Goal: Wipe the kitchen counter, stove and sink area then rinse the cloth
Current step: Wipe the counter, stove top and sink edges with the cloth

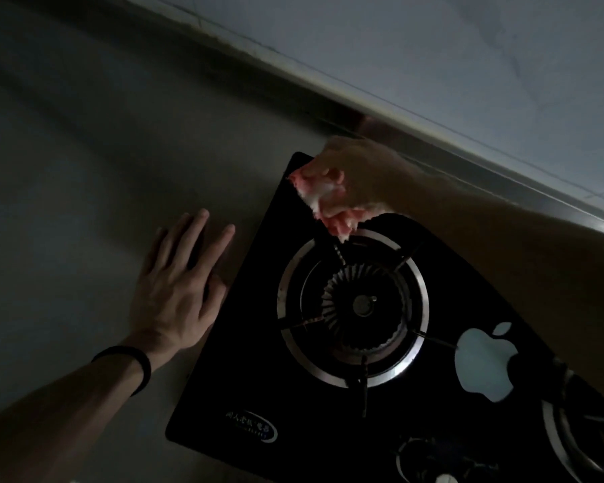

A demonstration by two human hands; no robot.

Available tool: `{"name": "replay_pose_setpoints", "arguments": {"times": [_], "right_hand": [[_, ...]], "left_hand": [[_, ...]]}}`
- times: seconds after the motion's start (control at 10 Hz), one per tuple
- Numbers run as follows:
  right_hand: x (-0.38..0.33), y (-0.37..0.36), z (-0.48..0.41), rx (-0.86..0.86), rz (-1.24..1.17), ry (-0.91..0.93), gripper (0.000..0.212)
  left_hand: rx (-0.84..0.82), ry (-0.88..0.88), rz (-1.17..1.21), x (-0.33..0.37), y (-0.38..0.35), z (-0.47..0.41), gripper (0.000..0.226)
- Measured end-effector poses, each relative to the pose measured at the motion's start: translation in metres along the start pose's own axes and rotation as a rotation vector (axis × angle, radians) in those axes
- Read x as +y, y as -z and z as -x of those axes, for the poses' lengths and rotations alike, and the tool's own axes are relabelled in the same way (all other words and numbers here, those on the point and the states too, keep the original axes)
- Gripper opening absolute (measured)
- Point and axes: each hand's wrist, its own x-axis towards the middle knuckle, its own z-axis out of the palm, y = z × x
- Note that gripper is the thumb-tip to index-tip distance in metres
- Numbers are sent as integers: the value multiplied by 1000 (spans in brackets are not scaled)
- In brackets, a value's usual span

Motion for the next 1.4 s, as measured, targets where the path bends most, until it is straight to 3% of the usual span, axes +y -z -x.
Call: {"name": "replay_pose_setpoints", "arguments": {"times": [0.1,0.2,0.4,0.5,0.8,1.1,1.3,1.4], "right_hand": [[-10,2,15,48,-138,71,48],[17,-5,38,47,-279,-236,59],[52,-39,144,110,-389,-473,65],[41,-67,188,228,-424,-633,63],[-82,-117,237,239,-461,-978,65],[-196,-140,224,324,-466,-1073,57],[-286,-166,207,442,-479,-1042,75],[-319,-180,193,559,-540,-1086,64]], "left_hand": [[-14,2,-20,0,0,1,75],[-30,0,-19,-1,0,1,75],[-11,-18,-16,-3,-3,1,74],[6,-26,-15,-3,-4,1,73],[37,-53,2,-4,-7,2,69],[55,-57,27,-4,-8,2,71],[49,-57,48,-1,-4,4,70],[37,-59,48,-1,-4,5,69]]}}
